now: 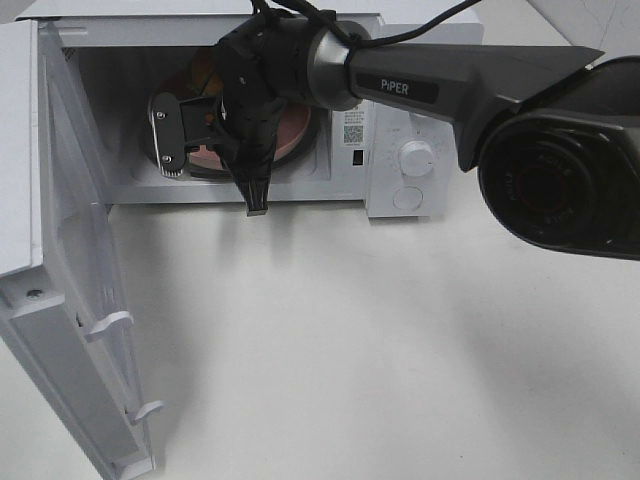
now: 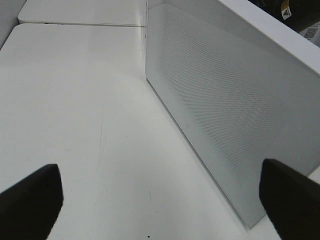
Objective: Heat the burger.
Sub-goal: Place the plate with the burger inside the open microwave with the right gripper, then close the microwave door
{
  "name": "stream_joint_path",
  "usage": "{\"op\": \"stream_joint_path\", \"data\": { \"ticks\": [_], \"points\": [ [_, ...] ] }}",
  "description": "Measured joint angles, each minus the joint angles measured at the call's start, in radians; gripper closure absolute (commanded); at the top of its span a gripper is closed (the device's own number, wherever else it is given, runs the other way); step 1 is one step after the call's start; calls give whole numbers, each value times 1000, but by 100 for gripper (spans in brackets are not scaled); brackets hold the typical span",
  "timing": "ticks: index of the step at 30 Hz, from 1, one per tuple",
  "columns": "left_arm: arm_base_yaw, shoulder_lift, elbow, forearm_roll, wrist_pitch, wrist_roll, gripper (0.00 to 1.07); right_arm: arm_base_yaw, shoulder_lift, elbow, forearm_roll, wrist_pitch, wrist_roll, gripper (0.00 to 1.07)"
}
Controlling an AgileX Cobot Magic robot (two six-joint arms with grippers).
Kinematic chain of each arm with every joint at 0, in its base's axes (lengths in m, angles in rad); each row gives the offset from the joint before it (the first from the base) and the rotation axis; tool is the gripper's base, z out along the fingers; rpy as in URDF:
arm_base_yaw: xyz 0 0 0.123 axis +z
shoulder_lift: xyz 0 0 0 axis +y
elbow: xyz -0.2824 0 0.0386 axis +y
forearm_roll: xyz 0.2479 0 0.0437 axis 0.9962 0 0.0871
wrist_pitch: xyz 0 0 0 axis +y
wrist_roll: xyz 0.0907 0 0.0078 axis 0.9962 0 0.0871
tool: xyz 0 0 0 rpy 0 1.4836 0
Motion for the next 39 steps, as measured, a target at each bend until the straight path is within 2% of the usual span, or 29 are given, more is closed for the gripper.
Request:
{"op": "stream_joint_path", "data": {
  "ticks": [9,11,14,16,19,21,23,30,38,39],
  "points": [
    [0,0,0,0,0,0,8,-2,8,-3,2,-25,0,101],
    [0,0,0,0,0,0,8,-2,12,-4,-1,-38,-1,92],
    [0,0,0,0,0,0,8,-2,12,-6,-3,-61,-2,88],
    [0,0,0,0,0,0,8,-2,12,-11,-5,-85,-2,73],
    [0,0,0,0,0,0,8,-2,12,-12,-4,-88,-2,69],
    [0,0,0,0,0,0,8,-2,12,-14,26,-97,-2,57],
    [0,0,0,0,0,0,8,-2,12,-14,38,-96,-2,53],
    [0,0,0,0,0,0,8,-2,9,-12,47,-64,-2,46],
    [0,0,0,0,0,0,8,-2,-58,99,53,-98,-2,41],
    [0,0,0,0,0,0,8,-2,-77,137,54,-115,-2,40]
  ]
}}
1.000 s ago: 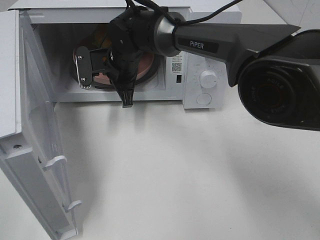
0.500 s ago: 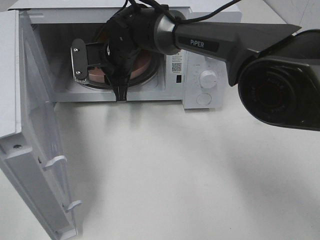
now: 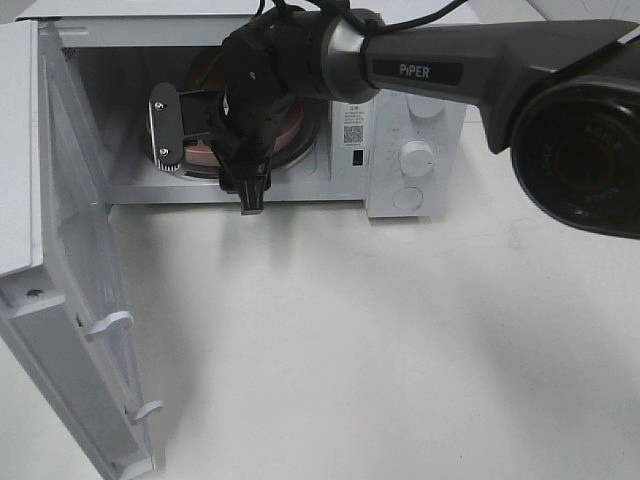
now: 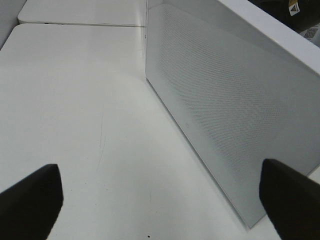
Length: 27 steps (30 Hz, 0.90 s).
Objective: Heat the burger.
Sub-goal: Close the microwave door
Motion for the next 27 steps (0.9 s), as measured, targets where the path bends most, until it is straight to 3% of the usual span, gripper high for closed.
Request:
{"op": "stream_joint_path", "data": {
  "ticks": [5,14,27],
  "points": [
    [0,0,0,0,0,0,8,1,-55,85,-2,-58,0,34],
    [0,0,0,0,0,0,8,1,-150,243,-3,-160,-1,32],
    [0,0,0,0,0,0,8,1,-356,573,-3,-325,2,33]
  ]
}}
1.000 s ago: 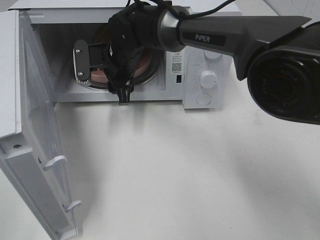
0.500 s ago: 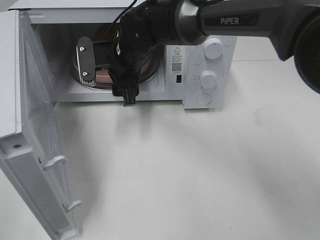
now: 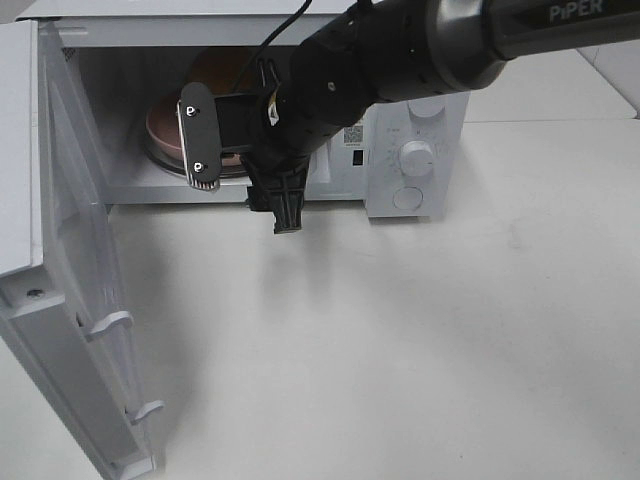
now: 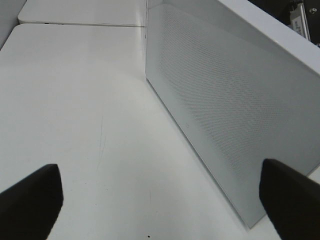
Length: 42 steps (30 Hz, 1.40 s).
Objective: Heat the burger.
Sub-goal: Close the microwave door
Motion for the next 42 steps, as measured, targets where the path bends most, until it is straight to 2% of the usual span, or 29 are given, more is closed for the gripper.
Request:
{"op": "stream_joint_path", "data": {
  "ticks": [3,9,11,14,16,21,22,25,27,31,35,42],
  "points": [
    [0,0,0,0,0,0,8,0,-14,16,0,-5,0,33],
    [0,0,0,0,0,0,8,0,-113,114,1,-28,44,33],
    [0,0,0,0,0,0,8,0,-176,179,1,-29,79,33],
    [0,0,0,0,0,0,8,0,-195,198,1,-29,87,33],
    [0,0,0,0,0,0,8,0,-260,268,1,-29,144,33],
    [0,0,0,0,0,0,8,0,-327,333,1,-28,231,33],
    [0,0,0,0,0,0,8,0,-362,372,1,-27,284,33],
    [0,0,0,0,0,0,8,0,-375,392,1,-26,304,33],
    [0,0,0,0,0,0,8,0,-446,469,1,-24,390,33],
    [0,0,0,0,0,0,8,0,-502,517,4,-13,446,33],
    [0,0,0,0,0,0,8,0,-592,579,6,70,560,33],
    [0,0,0,0,0,0,8,0,-690,606,8,245,746,33]
  ]
}}
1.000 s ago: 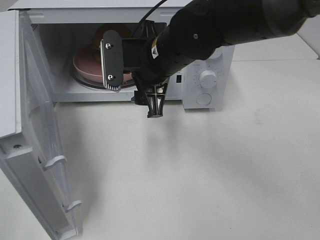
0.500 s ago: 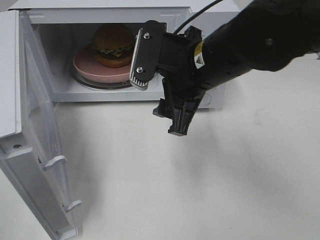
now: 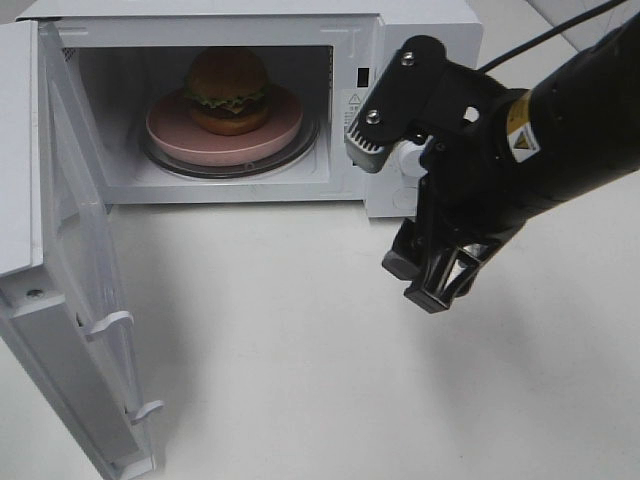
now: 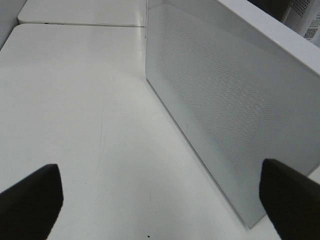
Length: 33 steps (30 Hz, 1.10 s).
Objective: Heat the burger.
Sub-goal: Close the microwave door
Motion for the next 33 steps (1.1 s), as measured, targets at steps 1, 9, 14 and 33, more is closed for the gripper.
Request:
{"op": "stream_joint_path", "data": {
  "ticks": [1,9,14,33],
  "points": [
    [0,0,0,0,0,0,8,0,-32,4,0,59,50,33],
    [0,0,0,0,0,0,8,0,-175,6,3,298,165,33],
    [0,0,0,0,0,0,8,0,-265,6,3,419,175,33],
    [0,0,0,0,0,0,8,0,-577,6,3,611,219,33]
  ]
}}
